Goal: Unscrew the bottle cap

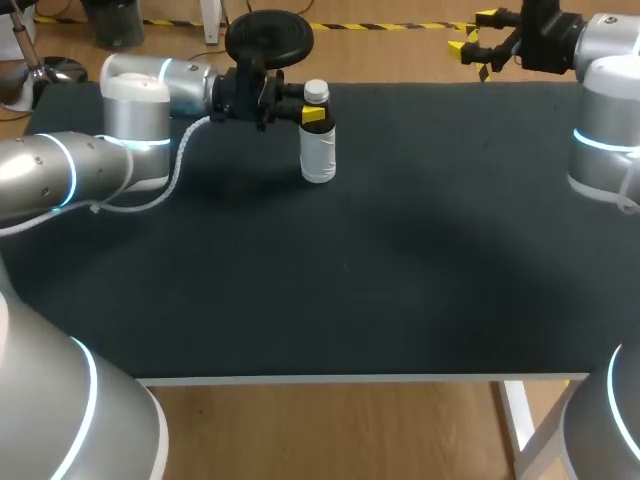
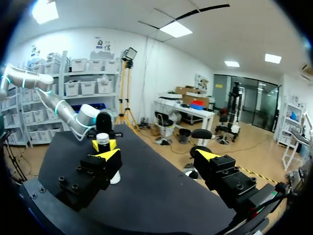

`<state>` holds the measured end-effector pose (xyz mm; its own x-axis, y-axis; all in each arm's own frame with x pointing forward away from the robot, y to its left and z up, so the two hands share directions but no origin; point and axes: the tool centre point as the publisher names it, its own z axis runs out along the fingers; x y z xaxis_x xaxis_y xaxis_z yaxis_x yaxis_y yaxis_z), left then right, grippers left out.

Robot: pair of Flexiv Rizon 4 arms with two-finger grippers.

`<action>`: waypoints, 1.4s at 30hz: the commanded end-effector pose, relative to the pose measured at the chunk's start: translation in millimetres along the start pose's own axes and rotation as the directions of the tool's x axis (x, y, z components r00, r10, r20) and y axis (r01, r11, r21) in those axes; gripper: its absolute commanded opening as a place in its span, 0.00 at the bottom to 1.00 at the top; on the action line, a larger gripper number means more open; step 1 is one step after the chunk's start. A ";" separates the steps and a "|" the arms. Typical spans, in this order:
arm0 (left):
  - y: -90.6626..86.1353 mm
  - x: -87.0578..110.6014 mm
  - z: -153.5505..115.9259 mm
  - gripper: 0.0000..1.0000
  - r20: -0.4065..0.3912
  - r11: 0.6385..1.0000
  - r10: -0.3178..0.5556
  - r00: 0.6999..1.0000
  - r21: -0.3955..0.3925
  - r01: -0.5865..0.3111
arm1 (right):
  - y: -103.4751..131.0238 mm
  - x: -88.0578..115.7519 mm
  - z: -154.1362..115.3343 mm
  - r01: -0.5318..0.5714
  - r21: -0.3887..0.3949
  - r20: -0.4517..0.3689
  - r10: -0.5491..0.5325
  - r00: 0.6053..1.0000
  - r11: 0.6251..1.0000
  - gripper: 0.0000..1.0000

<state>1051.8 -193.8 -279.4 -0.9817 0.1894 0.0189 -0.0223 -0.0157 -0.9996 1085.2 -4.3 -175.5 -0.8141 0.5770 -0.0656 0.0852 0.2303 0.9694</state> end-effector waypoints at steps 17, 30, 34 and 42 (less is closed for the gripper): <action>-1.1 0.8 0.2 0.00 0.002 1.000 0.000 1.000 -0.002 0.000 | -9.1 57.6 47.3 -0.041 -0.044 -0.238 0.029 0.971 0.998 1.00; -1.1 0.8 0.2 0.00 0.002 1.000 0.000 1.000 -0.002 0.000 | -15.3 93.0 76.7 -0.046 -0.003 -0.347 0.042 0.937 0.999 1.00; -1.1 0.8 0.2 0.00 0.002 1.000 0.000 1.000 -0.002 0.000 | -15.3 93.0 76.7 -0.046 -0.003 -0.347 0.042 0.937 0.999 1.00; -1.1 0.8 0.2 0.00 0.002 1.000 0.000 1.000 -0.002 0.000 | -15.3 93.0 76.7 -0.046 -0.003 -0.347 0.042 0.937 0.999 1.00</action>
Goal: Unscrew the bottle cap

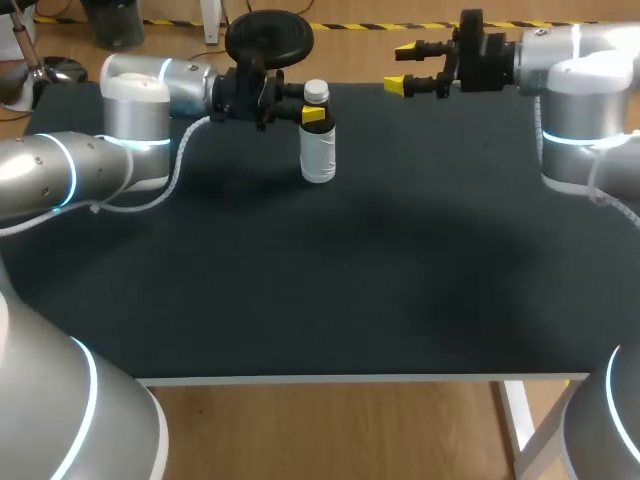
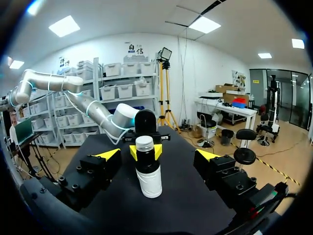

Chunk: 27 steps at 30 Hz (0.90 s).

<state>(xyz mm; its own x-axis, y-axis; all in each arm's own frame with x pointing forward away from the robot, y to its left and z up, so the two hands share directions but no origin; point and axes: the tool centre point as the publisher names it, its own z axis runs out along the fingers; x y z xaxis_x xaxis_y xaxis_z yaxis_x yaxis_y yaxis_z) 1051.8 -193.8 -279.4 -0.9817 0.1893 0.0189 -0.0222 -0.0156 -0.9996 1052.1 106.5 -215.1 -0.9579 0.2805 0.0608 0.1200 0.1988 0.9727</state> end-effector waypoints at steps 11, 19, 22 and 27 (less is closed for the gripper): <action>-1.1 0.7 0.2 0.00 0.002 1.000 0.000 1.000 -0.002 0.000 | 0.4 -0.3 -0.7 -0.001 0.003 -0.002 0.001 1.000 1.000 1.00; -1.1 0.7 0.2 0.00 0.002 1.000 0.000 1.000 -0.002 0.000 | 0.3 3.9 5.4 0.012 -0.012 0.007 -0.012 1.000 1.000 1.00; -1.1 0.7 0.2 0.00 0.002 1.000 0.000 1.000 -0.002 0.000 | 2.2 6.4 11.9 0.032 -0.024 0.035 -0.032 0.999 0.999 1.00; -1.1 0.7 0.2 0.00 0.002 1.000 0.000 1.000 -0.002 0.000 | 3.7 4.2 26.6 0.023 -0.003 0.122 -0.023 0.992 1.000 1.00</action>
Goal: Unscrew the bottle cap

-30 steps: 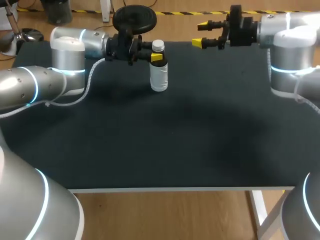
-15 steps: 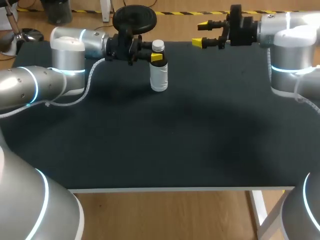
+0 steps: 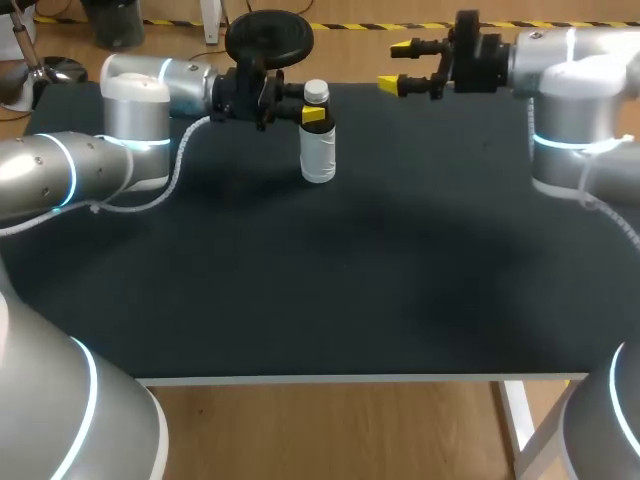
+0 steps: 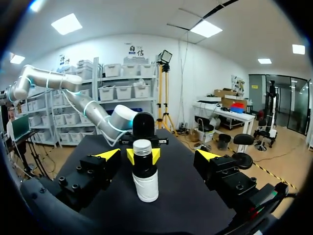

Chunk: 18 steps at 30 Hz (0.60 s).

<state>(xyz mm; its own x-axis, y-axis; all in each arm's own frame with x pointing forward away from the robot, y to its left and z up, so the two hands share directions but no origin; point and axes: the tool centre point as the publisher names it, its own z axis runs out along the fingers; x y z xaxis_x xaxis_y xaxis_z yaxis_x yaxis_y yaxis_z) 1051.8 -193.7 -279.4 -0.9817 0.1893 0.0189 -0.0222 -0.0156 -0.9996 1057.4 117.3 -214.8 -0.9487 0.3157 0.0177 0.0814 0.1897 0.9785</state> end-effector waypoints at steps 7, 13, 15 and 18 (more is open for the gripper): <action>-1.1 0.7 0.3 0.00 0.002 1.000 0.000 1.000 -0.002 0.000 | 0.7 8.7 29.1 -0.025 0.016 0.160 0.022 0.987 1.000 1.00; -1.1 0.7 0.3 0.00 0.002 1.000 0.000 1.000 -0.002 0.000 | 2.1 15.5 38.0 -0.014 0.026 0.212 0.008 0.977 1.000 1.00; -1.1 0.7 0.3 0.00 0.002 1.000 0.000 1.000 -0.002 0.000 | 3.4 18.6 42.8 -0.008 0.020 0.226 0.004 0.974 1.000 1.00; -1.1 0.7 0.3 0.00 0.002 1.000 0.000 1.000 -0.002 0.000 | 6.2 23.3 50.1 -0.002 0.008 0.244 0.000 0.970 1.000 1.00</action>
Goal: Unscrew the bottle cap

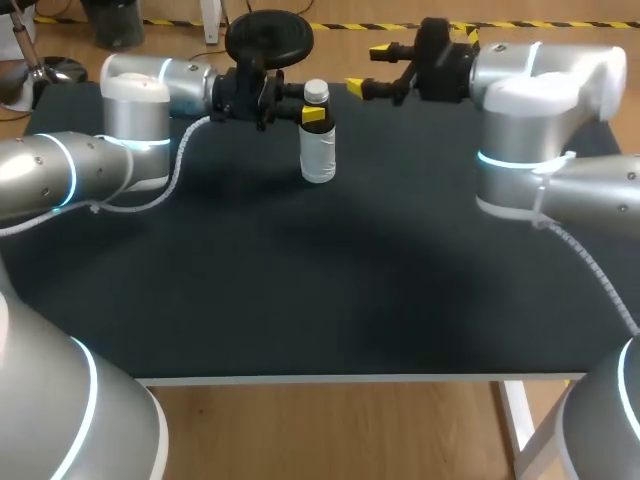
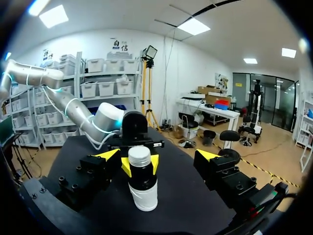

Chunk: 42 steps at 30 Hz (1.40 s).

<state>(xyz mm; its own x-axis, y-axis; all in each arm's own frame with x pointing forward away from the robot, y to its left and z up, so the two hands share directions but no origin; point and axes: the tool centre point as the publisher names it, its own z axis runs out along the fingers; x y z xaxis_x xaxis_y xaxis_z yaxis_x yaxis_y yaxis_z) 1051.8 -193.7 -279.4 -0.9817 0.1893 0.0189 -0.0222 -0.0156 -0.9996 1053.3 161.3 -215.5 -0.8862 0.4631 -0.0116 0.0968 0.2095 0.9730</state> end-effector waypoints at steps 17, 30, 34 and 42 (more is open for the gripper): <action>-1.1 0.7 0.2 0.00 0.002 1.000 0.000 1.000 -0.002 0.000 | 8.1 25.6 50.6 -0.020 -0.072 0.218 0.035 0.975 0.997 1.00; -1.1 0.7 0.2 0.00 0.002 1.000 0.000 1.000 -0.002 0.000 | 12.7 34.3 63.5 -0.008 -0.102 0.270 0.035 0.962 0.995 1.00; -1.1 0.7 0.2 0.00 0.002 1.000 0.000 1.000 -0.002 0.000 | 11.9 38.2 68.7 -0.008 -0.088 0.280 0.032 0.959 0.996 1.00; -1.1 0.7 0.2 0.00 0.002 1.000 0.000 1.000 -0.002 0.000 | 4.4 38.8 75.3 -0.049 -0.105 0.290 0.077 0.954 0.993 1.00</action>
<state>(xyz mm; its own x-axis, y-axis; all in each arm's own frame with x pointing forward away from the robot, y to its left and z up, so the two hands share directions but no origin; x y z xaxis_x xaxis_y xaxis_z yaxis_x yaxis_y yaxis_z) 1051.8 -193.7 -279.4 -0.9817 0.1893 0.0188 -0.0222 -0.0156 -0.9996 1052.2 239.2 -224.8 -0.7577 0.6526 0.0067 0.0985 0.1042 0.9897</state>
